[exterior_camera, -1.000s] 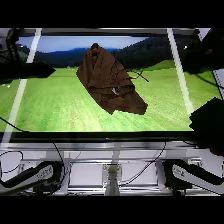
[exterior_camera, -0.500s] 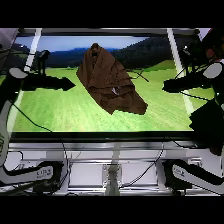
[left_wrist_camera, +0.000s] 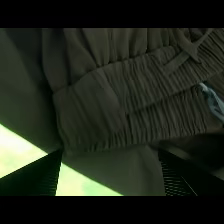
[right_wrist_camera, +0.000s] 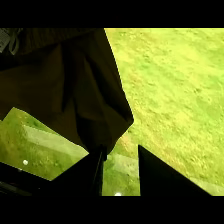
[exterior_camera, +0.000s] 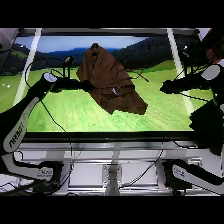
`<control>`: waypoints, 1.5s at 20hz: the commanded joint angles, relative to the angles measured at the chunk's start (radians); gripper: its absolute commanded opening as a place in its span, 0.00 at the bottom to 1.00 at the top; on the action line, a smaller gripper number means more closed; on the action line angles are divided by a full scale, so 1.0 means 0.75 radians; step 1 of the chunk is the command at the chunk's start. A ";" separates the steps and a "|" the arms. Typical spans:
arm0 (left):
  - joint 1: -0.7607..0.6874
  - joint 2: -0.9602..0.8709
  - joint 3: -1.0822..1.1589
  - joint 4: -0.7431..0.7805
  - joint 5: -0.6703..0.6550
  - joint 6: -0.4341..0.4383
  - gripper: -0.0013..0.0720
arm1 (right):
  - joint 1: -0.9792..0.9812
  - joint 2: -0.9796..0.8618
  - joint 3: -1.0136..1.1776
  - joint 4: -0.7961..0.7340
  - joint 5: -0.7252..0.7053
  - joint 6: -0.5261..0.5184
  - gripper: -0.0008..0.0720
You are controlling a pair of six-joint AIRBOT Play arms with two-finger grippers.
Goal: Fold the clothes and pants, and hang the long-sleeved shirts on hangers.
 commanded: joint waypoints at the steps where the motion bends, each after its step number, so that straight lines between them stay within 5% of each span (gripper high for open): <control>1: -0.046 -0.031 -0.001 -0.005 0.159 -0.001 0.95 | 0.000 -0.001 -0.001 0.002 -0.004 0.000 0.35; 5: -0.055 -0.070 0.000 -0.007 0.181 -0.001 0.94 | 0.000 -0.001 -0.001 0.002 -0.004 0.001 0.35; 9: -0.073 -0.084 0.001 -0.020 0.185 -0.001 0.57 | 0.000 -0.001 -0.001 0.001 -0.004 0.001 0.35; 13: -0.101 -0.084 0.001 -0.020 0.240 -0.001 0.56 | 0.000 -0.001 -0.001 -0.002 -0.004 0.001 0.35; 14: -0.106 -0.084 0.001 -0.020 0.251 -0.001 0.50 | 0.000 -0.001 -0.001 -0.002 -0.004 0.001 0.35; 16: -0.115 -0.085 0.001 -0.019 0.249 -0.001 0.16 | 0.000 -0.001 -0.001 -0.002 -0.004 0.001 0.35; 17: -0.120 -0.084 0.002 -0.020 0.249 -0.001 0.06 | 0.000 -0.001 -0.001 -0.002 -0.004 0.001 0.35; 25: -0.118 0.129 0.251 -0.077 0.256 0.001 0.07 | -0.001 -0.001 -0.001 -0.156 -0.133 0.000 0.35; 30: -0.116 0.463 0.323 -0.017 0.471 0.001 0.07 | 0.000 0.005 0.013 -0.124 -0.176 0.004 0.35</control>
